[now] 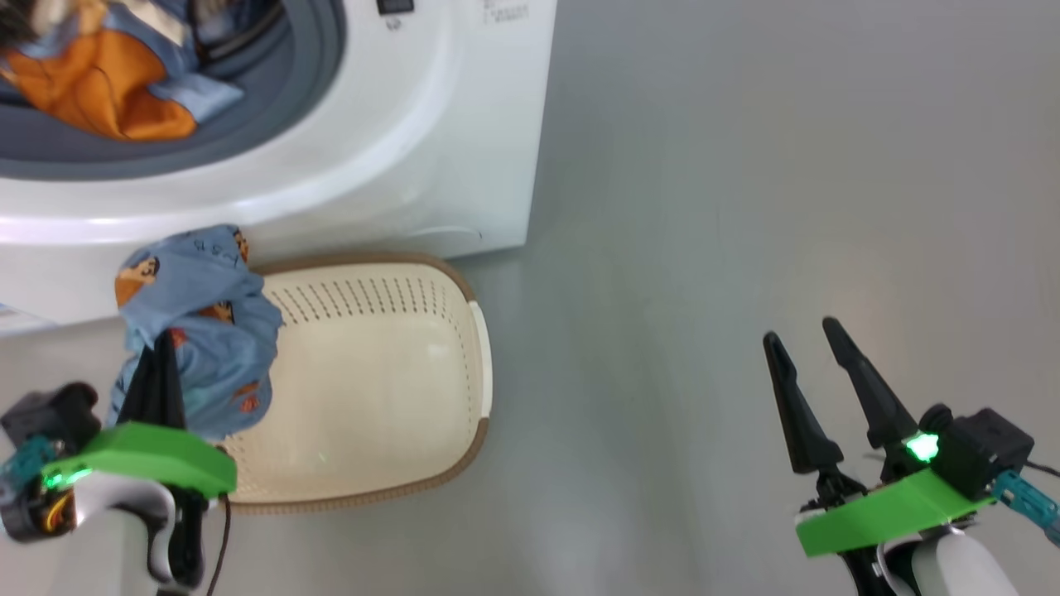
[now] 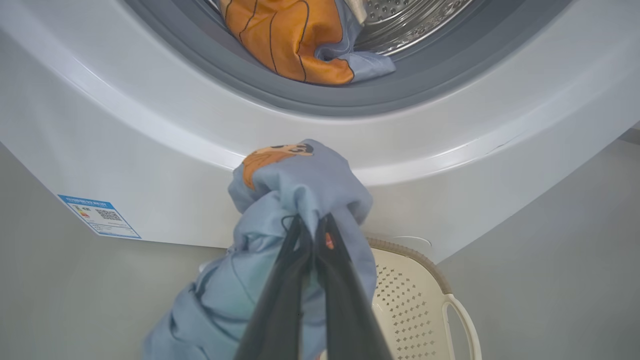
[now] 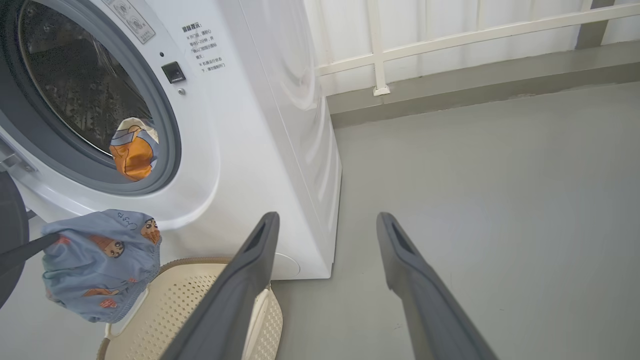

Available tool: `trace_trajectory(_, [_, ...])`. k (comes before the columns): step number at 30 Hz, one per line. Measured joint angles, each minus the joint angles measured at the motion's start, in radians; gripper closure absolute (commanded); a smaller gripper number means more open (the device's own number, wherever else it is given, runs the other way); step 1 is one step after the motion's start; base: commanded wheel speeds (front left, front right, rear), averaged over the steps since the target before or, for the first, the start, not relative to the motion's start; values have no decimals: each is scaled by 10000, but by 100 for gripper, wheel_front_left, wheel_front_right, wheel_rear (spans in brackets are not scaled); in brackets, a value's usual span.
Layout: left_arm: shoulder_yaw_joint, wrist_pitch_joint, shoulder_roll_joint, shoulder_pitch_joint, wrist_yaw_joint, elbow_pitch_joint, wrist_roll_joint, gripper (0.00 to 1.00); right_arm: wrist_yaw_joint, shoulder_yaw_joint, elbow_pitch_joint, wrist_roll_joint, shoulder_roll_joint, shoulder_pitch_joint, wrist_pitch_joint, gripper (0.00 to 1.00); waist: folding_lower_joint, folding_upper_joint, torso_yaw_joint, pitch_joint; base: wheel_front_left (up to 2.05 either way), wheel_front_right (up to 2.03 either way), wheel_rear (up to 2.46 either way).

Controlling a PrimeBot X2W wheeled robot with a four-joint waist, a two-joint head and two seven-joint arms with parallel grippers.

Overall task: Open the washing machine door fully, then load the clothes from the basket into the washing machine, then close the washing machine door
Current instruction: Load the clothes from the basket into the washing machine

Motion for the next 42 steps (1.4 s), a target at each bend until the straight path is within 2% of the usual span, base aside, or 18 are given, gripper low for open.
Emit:
trace_trajectory(15, [322, -2, -205, 2980, 0, -3718, 90, 100, 0, -119, 77, 314, -207, 1129, 2, 0, 1, 0, 124, -1480, 0, 0, 0])
trace_trajectory(26, [642, 0, -558, 4719, 0, -5308, 245, 100, 0, -192, 165, 408, -313, 1520, 2, 0, 1, 0, 102, -2123, 0, 0, 0])
trace_trajectory(35, [729, 0, -591, 4719, 0, -5595, 127, 100, 0, -194, 161, 408, -301, 1688, 2, 0, 1, 0, 41, -1974, 0, 0, 0])
trace_trajectory(42, [836, -2, -600, 3295, 0, -5572, -92, 100, 0, -171, 115, 407, -178, 1528, 2, 0, 1, 0, -121, -1631, 0, 0, 0])
